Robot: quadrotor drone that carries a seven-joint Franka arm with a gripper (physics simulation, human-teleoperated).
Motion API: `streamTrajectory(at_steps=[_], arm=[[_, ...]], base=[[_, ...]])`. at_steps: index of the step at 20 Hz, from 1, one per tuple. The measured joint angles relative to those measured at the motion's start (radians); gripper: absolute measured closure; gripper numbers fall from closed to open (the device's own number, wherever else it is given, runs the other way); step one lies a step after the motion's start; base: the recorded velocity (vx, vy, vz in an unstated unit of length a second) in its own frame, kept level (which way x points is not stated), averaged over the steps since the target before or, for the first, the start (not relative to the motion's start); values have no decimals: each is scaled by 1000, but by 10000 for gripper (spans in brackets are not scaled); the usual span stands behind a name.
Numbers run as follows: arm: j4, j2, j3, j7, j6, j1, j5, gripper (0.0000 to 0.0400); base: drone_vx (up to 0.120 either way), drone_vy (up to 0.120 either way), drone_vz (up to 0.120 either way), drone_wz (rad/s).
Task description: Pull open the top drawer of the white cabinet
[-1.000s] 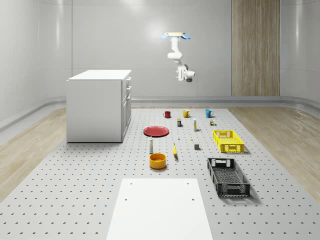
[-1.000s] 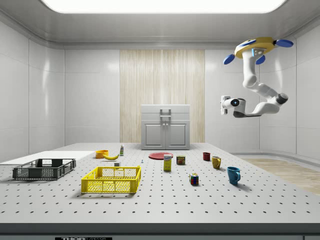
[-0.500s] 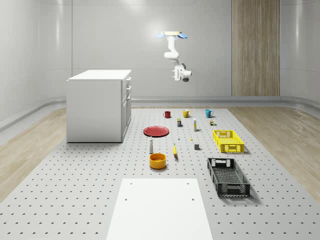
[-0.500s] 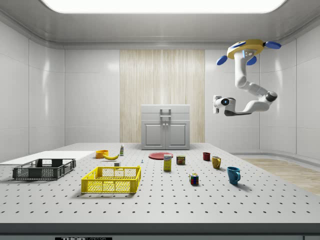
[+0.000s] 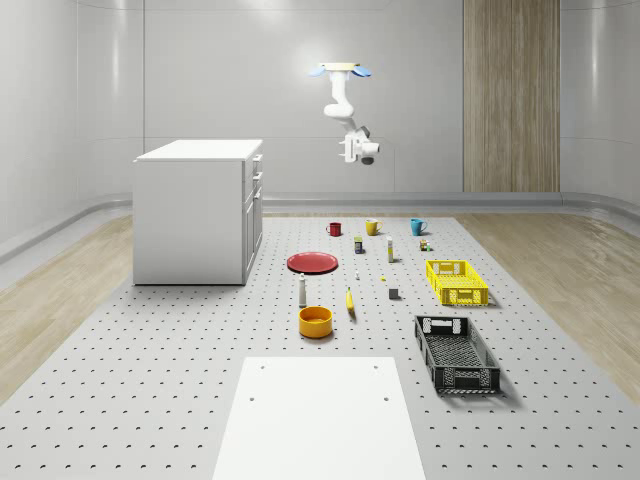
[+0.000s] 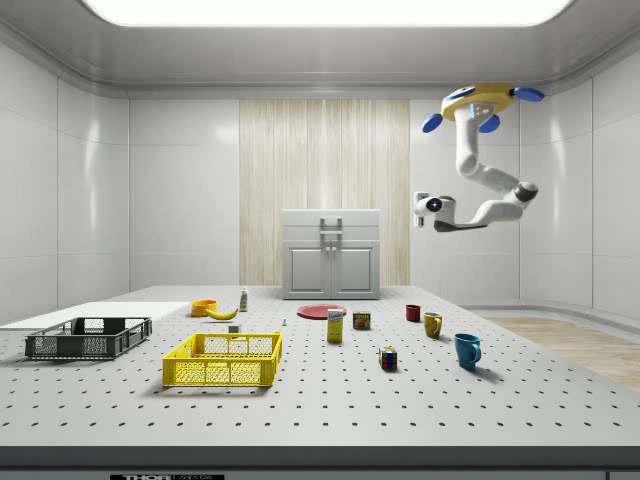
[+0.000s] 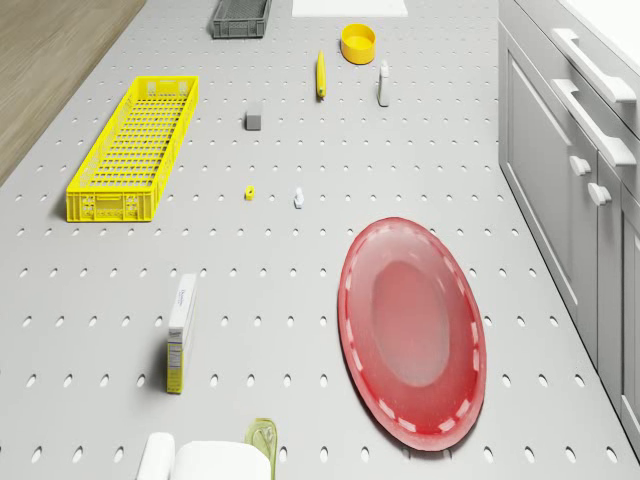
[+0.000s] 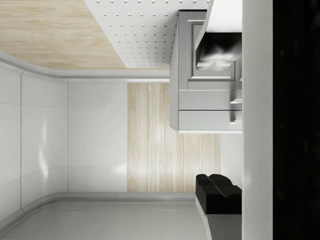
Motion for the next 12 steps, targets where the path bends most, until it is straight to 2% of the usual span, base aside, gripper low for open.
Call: streamTrajectory(at_steps=[5, 8, 12], arm=[[-2, -19, -8, 12, 18, 20, -14, 95], [-4, -30, -12, 19, 29, 31, -23, 95], [-6, -44, -17, 28, 42, 46, -34, 95]], base=[[120, 0, 0, 0], [120, -93, 0, 0], [120, 0, 0, 0]])
